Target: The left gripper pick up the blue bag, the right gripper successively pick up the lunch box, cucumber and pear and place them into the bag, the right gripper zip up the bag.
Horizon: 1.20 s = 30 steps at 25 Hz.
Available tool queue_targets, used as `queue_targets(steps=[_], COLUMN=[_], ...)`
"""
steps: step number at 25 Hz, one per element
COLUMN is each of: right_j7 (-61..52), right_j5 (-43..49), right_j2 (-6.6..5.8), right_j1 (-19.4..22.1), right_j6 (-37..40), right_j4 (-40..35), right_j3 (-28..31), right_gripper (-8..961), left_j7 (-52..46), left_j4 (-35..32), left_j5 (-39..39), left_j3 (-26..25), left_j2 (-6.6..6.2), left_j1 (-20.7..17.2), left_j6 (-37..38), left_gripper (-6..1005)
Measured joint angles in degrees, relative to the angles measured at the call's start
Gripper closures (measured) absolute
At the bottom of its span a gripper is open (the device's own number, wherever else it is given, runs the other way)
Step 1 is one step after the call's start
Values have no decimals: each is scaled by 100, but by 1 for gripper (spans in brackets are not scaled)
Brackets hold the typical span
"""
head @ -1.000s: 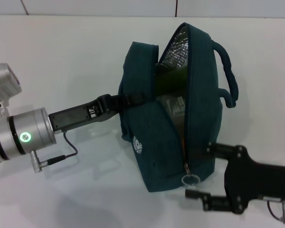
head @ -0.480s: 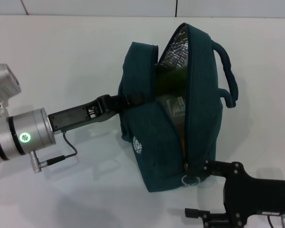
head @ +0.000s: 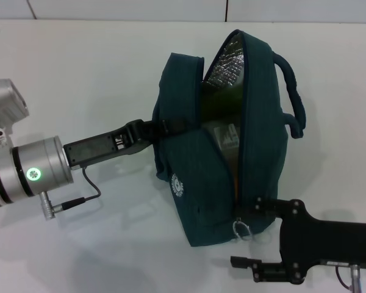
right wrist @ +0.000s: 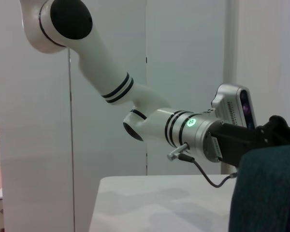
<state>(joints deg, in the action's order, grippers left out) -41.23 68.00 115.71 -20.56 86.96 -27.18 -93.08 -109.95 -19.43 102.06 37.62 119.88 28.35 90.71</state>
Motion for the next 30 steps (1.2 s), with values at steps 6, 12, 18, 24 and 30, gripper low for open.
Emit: queue_targets(steps=[6, 12, 18, 24, 30], right_j7=[4, 4, -22, 133, 450], right_j5=[-208, -366, -535, -594, -567], right_j2=[4, 4, 12, -40, -111], right_j1=[-16, -30, -57, 107, 440], right_j6=[-108, -192, -244, 402, 702], right_j4=[-13, -96, -169, -173, -159], right_j3=[5, 13, -26, 45, 49], right_gripper=[236, 236, 236, 237, 237], left_j7=[0, 4, 8, 26, 77], left_j4=[1, -1, -9, -29, -35], left_j5=[-3, -25, -42, -46, -52], left_j3=[0, 90, 146, 149, 120], left_j2=[0, 0, -7, -17, -27], left_j1=[-1, -15, -32, -118, -135], left_j6=[0, 1, 5, 9, 9], left_gripper=[932, 932, 932, 931, 931])
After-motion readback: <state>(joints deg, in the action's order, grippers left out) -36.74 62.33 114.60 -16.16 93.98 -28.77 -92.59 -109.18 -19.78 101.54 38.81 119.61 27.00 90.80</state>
